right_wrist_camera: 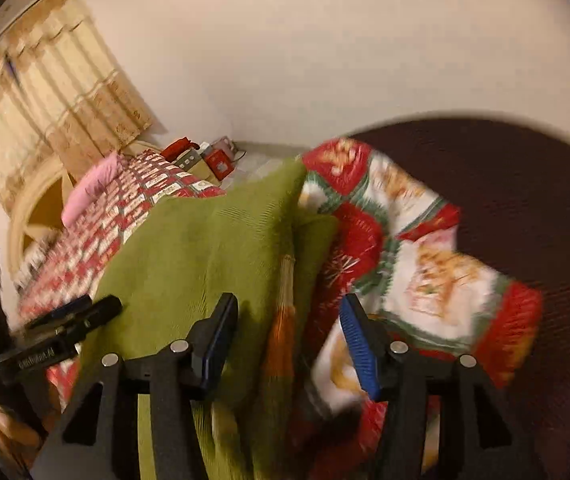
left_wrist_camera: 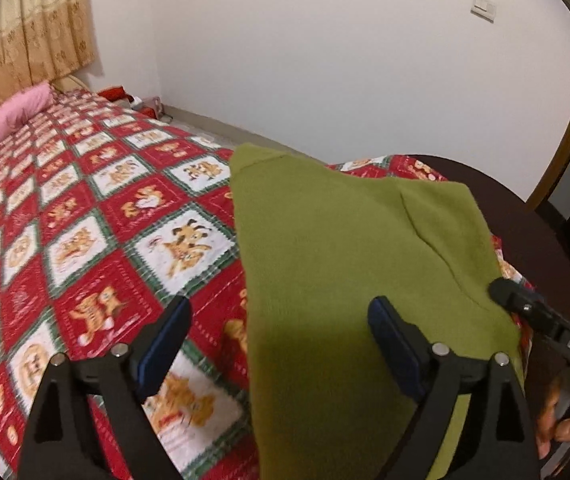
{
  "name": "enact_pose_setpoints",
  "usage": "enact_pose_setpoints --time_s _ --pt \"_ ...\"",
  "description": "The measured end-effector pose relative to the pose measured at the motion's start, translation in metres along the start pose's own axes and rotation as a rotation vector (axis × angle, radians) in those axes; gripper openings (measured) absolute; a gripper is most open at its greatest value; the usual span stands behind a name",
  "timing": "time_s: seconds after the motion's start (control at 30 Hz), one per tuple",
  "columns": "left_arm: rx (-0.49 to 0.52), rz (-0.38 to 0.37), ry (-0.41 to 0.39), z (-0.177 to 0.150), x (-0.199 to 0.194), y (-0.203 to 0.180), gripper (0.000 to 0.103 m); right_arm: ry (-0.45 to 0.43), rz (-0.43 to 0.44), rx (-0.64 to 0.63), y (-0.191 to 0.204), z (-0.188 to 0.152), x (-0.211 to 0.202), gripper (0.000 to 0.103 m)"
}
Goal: Fold small clothes
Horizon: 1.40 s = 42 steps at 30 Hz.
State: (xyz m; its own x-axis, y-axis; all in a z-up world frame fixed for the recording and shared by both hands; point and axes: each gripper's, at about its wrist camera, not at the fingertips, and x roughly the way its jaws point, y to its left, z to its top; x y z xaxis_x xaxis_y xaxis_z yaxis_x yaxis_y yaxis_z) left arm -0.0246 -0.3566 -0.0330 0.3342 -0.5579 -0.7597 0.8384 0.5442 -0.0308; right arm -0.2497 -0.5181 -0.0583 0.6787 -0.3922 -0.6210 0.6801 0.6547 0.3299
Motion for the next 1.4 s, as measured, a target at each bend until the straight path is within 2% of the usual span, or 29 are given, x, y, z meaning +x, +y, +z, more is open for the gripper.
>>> enact_pose_setpoints --time_s 0.03,0.1,0.13,0.17,0.27,0.33,0.5,0.63,0.73,0.9,1.13,1.2,1.3,1.4 --pt "0.009 0.008 -0.010 -0.003 -0.005 -0.003 0.092 -0.026 -0.026 -0.062 0.009 -0.003 -0.011 0.054" --pt "0.021 0.012 -0.023 -0.008 -0.012 -0.007 0.092 -0.072 -0.060 -0.157 0.023 -0.008 -0.028 0.044" --pt "0.025 0.012 -0.025 -0.013 -0.015 -0.010 0.092 -0.082 -0.060 -0.214 0.033 -0.014 -0.036 0.028" --pt "0.027 0.014 -0.025 -0.017 -0.016 -0.011 0.092 -0.077 -0.053 -0.235 0.036 -0.016 -0.040 0.021" --pt "0.040 0.036 -0.008 -0.029 -0.015 -0.017 0.092 -0.036 -0.008 -0.295 0.049 -0.030 -0.040 0.014" --pt "0.046 0.047 -0.008 -0.037 -0.016 -0.019 0.092 -0.019 -0.008 -0.339 0.056 -0.042 -0.039 0.014" --pt "0.040 0.074 -0.018 -0.053 -0.020 -0.019 0.094 0.088 -0.016 -0.344 0.057 -0.058 -0.016 0.013" --pt "0.008 0.069 -0.028 -0.066 -0.020 -0.015 0.097 0.118 -0.004 -0.323 0.048 -0.058 -0.018 0.011" --pt "-0.029 0.045 -0.006 -0.073 -0.019 -0.008 0.103 0.134 -0.026 -0.333 0.043 -0.063 -0.021 0.011" --pt "-0.002 0.062 0.003 -0.081 -0.026 -0.012 0.103 0.144 -0.019 -0.291 0.043 -0.058 -0.026 0.011" --pt "0.035 0.097 -0.014 -0.084 -0.046 -0.015 0.102 0.009 0.017 -0.230 0.052 -0.030 -0.070 0.011" --pt "0.053 0.112 -0.026 -0.084 -0.052 -0.016 0.102 -0.017 0.034 -0.210 0.055 -0.026 -0.079 0.014" --pt "0.066 0.130 -0.064 -0.083 -0.066 -0.016 0.102 -0.037 0.050 -0.212 0.062 -0.022 -0.087 0.014" --pt "0.060 0.127 -0.060 -0.082 -0.069 -0.015 0.103 -0.020 0.042 -0.240 0.069 -0.025 -0.084 0.014"
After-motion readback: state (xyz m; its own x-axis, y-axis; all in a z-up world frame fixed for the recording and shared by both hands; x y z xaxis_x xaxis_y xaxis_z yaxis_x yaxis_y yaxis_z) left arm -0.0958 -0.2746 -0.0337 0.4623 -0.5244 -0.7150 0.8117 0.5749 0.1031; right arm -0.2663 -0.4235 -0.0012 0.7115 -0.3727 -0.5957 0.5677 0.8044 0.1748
